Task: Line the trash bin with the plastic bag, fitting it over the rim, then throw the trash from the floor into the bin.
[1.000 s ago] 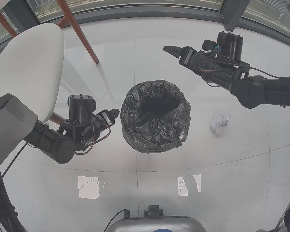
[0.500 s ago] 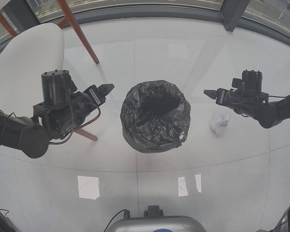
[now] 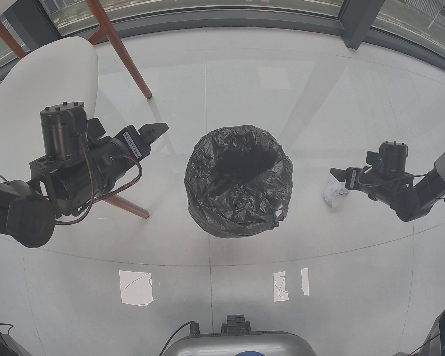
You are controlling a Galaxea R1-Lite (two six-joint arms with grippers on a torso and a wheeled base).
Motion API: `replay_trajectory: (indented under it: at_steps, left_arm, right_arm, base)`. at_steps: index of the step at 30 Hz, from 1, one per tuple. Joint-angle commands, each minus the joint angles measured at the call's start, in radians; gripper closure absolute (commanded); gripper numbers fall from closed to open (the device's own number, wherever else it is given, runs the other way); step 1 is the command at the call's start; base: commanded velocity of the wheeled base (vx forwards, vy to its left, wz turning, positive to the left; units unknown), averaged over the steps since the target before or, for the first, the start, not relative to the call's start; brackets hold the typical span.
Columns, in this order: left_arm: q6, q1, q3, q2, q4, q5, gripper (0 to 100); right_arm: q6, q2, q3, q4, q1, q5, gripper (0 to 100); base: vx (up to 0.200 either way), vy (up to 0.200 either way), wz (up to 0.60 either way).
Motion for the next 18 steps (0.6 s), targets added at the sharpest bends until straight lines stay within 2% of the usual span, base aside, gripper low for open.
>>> replay_trajectory:
  at_steps: [1,8,11,18]
  left_arm:
    - [0.002,0.0,0.008,-0.009,-0.002,0.0,0]
    - [0.005,0.001,-0.017,0.004,-0.004,0.021,0]
    - [0.003,-0.002,-0.012,0.008,-0.004,0.053,0]
    - [-0.001,-0.007,-0.014,0.004,-0.002,0.058,0]
  right_arm:
    - [-0.013,0.048,0.043,-0.016,-0.038,0.0,0]
    - [-0.014,0.051,0.105,-0.008,-0.053,-0.019,0]
    - [-0.013,0.084,0.123,-0.019,-0.056,-0.025,0]
    - [-0.007,0.135,0.123,-0.021,-0.094,-0.03,0]
  base:
    - [0.2,0.0,0.0]
    - [0.2,0.0,0.0]
    - [0.0,0.0,0.0]
    - [0.0,0.0,0.0]
